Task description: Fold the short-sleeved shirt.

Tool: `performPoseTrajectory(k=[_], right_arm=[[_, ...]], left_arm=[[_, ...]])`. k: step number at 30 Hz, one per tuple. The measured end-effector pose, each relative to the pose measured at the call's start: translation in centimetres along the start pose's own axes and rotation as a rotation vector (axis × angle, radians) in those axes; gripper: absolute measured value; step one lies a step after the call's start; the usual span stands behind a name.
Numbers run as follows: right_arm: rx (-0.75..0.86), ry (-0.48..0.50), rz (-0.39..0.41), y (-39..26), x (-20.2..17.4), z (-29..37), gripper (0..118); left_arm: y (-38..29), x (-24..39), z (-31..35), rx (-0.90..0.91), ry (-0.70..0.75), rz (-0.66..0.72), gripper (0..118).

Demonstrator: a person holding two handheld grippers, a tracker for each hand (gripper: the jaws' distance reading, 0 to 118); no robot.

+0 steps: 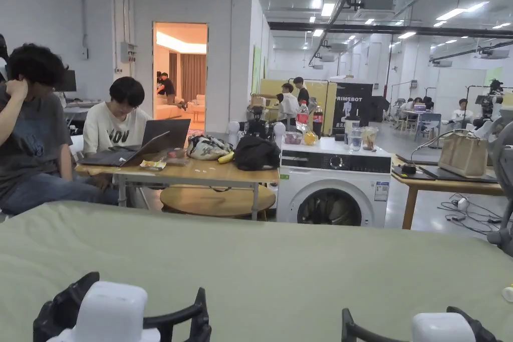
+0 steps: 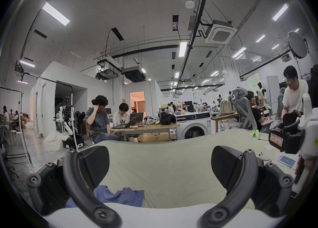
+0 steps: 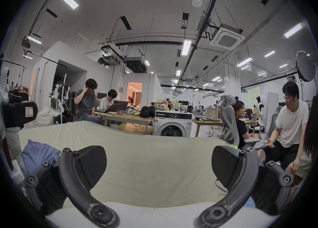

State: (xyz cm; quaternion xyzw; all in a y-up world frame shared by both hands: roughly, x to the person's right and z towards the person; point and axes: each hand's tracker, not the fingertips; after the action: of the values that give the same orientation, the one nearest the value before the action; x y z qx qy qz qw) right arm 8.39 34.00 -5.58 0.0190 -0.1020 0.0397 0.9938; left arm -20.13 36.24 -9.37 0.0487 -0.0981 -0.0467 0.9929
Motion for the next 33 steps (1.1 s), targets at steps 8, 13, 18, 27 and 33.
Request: performPoseTrajectory(k=[8,13,18,27,33], right_arm=[[-0.007,-0.006,-0.010,0.0,0.2,0.0,118],[0.001,-0.009,-0.013,0.0,0.2,0.1,118],[0.008,0.000,-0.022,0.0,0.2,0.1,118],[-0.011,0.022,-0.008,-0.1,0.0,-0.1,118],[-0.009,0.041,0.003,-0.1,-0.9,-0.3,118]], left_arm=[[0.0,-0.1,-0.1,-0.014,-0.009,0.022,116],[0.1,-0.1,0.0,-0.017,-0.007,0.015,116],[0.2,-0.3,-0.1,-0.018,-0.005,0.026,116],[0.0,-0.4,0.1,-0.013,-0.005,0.026,116],[0.1,-0.6,0.1,-0.012,0.002,0.019,116]])
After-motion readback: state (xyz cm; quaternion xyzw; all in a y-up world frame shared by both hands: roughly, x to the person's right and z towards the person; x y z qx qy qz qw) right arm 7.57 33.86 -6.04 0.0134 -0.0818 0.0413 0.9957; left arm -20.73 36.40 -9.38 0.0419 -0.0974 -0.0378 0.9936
